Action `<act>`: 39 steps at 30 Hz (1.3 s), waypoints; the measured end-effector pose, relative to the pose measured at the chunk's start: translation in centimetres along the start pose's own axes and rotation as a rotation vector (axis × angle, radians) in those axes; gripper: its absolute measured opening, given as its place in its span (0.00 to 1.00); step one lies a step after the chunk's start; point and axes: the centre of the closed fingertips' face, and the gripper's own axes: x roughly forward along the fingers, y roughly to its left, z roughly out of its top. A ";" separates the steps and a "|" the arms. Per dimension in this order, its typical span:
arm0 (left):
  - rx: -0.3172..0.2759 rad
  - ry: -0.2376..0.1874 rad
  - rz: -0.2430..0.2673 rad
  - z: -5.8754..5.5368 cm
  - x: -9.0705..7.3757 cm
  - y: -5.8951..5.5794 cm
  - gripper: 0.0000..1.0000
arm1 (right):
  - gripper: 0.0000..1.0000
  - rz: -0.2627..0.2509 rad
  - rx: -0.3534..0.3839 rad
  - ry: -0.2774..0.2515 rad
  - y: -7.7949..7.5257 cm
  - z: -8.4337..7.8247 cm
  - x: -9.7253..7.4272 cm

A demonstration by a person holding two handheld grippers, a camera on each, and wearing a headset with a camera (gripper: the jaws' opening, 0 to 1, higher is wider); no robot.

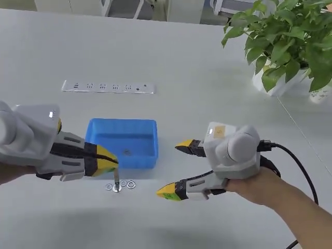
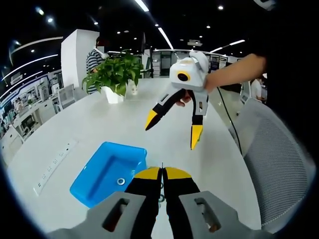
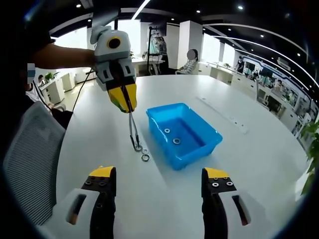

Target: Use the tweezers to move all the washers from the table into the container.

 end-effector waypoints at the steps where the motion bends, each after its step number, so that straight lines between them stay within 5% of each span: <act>1: -0.001 0.000 0.000 0.0 0.0 0.0 0.05 | 0.71 0.001 0.001 0.000 0.0 0.0 0.0; 27: 0.005 0.008 -0.023 -0.2 0.0 -0.6 0.05 | 0.71 0.024 -0.004 -0.002 0.6 0.0 0.5; 39: 0.015 0.026 -0.048 -0.5 -0.5 -0.8 0.05 | 0.61 0.100 -0.077 -0.048 2.2 1.4 2.1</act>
